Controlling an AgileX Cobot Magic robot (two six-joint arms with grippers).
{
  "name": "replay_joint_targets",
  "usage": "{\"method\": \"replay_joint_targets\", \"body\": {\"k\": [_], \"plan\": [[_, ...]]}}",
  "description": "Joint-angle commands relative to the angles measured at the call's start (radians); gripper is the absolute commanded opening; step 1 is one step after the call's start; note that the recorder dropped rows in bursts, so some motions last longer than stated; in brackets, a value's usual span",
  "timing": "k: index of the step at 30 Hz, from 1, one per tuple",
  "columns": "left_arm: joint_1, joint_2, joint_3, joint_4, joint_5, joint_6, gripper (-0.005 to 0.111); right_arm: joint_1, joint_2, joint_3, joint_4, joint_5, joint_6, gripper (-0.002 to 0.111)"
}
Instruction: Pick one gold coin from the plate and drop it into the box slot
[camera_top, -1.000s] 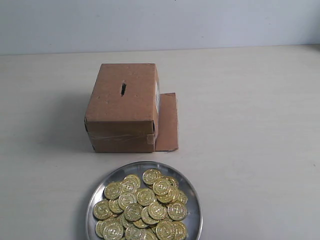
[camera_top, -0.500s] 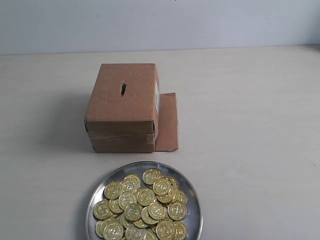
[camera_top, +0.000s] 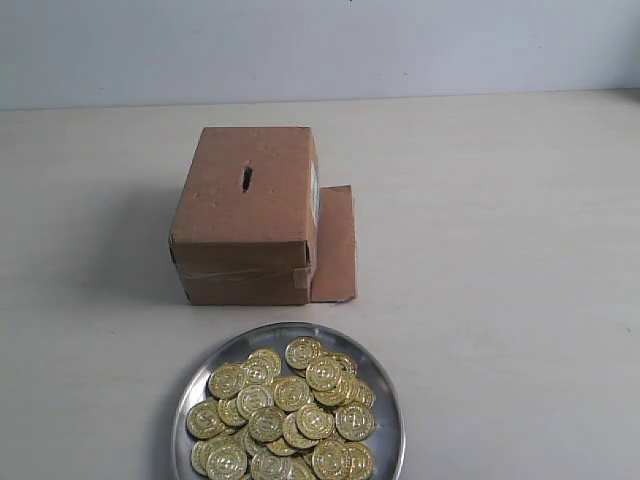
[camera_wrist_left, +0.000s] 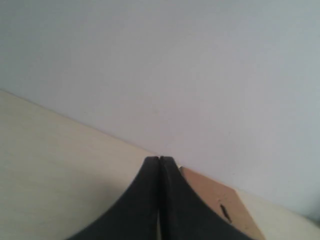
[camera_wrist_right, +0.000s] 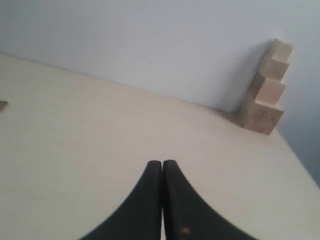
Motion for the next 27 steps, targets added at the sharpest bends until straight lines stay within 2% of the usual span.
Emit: {"method": "replay_joint_targets", "body": {"k": [1, 3, 6, 9, 15, 27], "plan": [[-0.007, -0.005, 0.002, 0.031, 0.083, 0.061, 0.0, -0.004, -0.004, 0.004, -0.017, -0.005, -0.065, 0.0], [-0.007, -0.005, 0.002, 0.031, 0.158, 0.066, 0.0, -0.004, -0.004, 0.004, -0.001, -0.005, -0.065, 0.0], [-0.007, -0.005, 0.002, 0.021, 0.348, 0.075, 0.0, -0.004, -0.004, 0.004, 0.001, -0.003, -0.065, 0.0], [-0.007, -0.005, 0.002, 0.012, 0.321, 0.117, 0.0, -0.004, -0.004, 0.004, 0.001, 0.01, -0.065, 0.0], [-0.007, -0.005, 0.002, 0.01, 0.318, 0.426, 0.0, -0.004, -0.004, 0.004, 0.009, 0.04, -0.065, 0.0], [-0.007, -0.005, 0.002, -0.022, 0.327, 0.428, 0.0, -0.004, 0.016, 0.004, 0.03, 0.085, -0.065, 0.0]]}}
